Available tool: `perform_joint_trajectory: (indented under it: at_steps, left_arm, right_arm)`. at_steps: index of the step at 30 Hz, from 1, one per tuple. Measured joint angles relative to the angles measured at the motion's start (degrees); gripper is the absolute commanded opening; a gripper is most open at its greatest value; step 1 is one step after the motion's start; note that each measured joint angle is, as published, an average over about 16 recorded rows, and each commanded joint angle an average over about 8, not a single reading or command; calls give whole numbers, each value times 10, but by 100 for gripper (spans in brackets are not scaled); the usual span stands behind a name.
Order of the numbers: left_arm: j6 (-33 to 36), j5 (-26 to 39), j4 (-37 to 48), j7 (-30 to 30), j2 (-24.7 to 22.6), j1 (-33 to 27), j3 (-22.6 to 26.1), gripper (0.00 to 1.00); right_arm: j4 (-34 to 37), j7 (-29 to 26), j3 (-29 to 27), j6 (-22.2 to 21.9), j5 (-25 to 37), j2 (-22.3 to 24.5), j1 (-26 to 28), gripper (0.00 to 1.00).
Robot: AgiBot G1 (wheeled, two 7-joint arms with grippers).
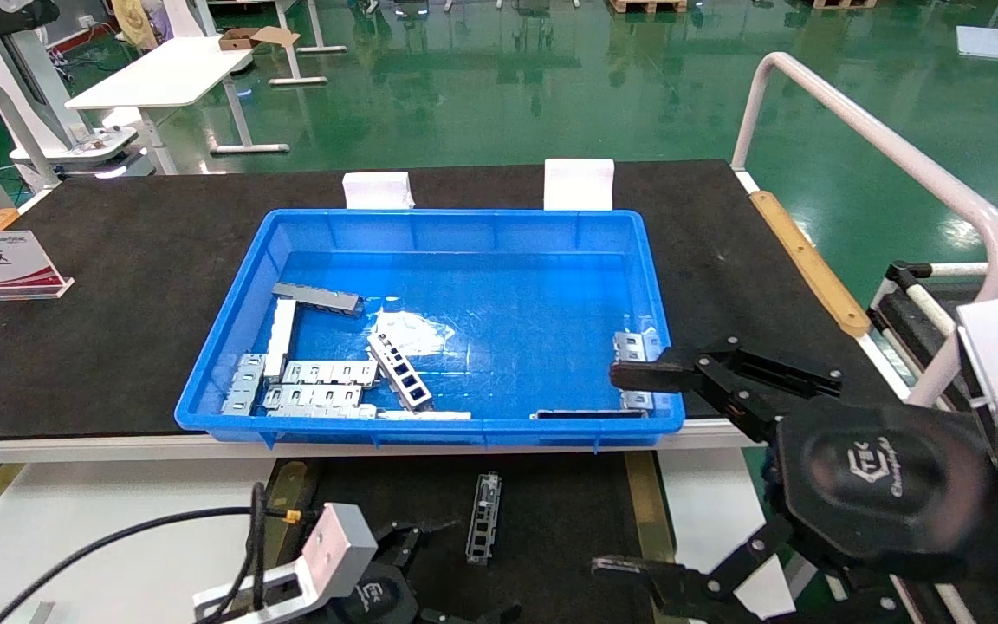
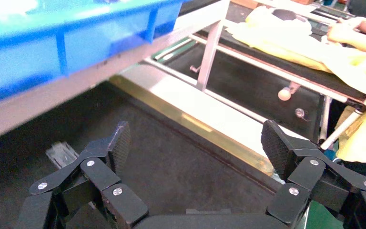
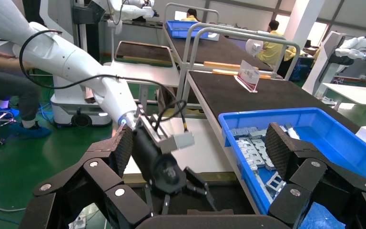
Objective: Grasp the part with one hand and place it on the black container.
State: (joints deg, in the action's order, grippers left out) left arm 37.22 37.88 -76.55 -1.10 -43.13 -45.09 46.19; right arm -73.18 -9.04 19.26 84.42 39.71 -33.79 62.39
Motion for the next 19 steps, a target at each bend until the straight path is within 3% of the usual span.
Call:
perform_joint_trajectory:
  at_steps: [7, 19]
  left_arm:
    - [60, -32, -1, -30, 25, -8, -36, 100]
    - [108, -73, -6, -30, 48, -28, -70, 100]
  right_arm:
    - [0, 0, 0, 0, 0, 0, 0, 100]
    - [0, 0, 0, 0, 0, 0, 0, 100]
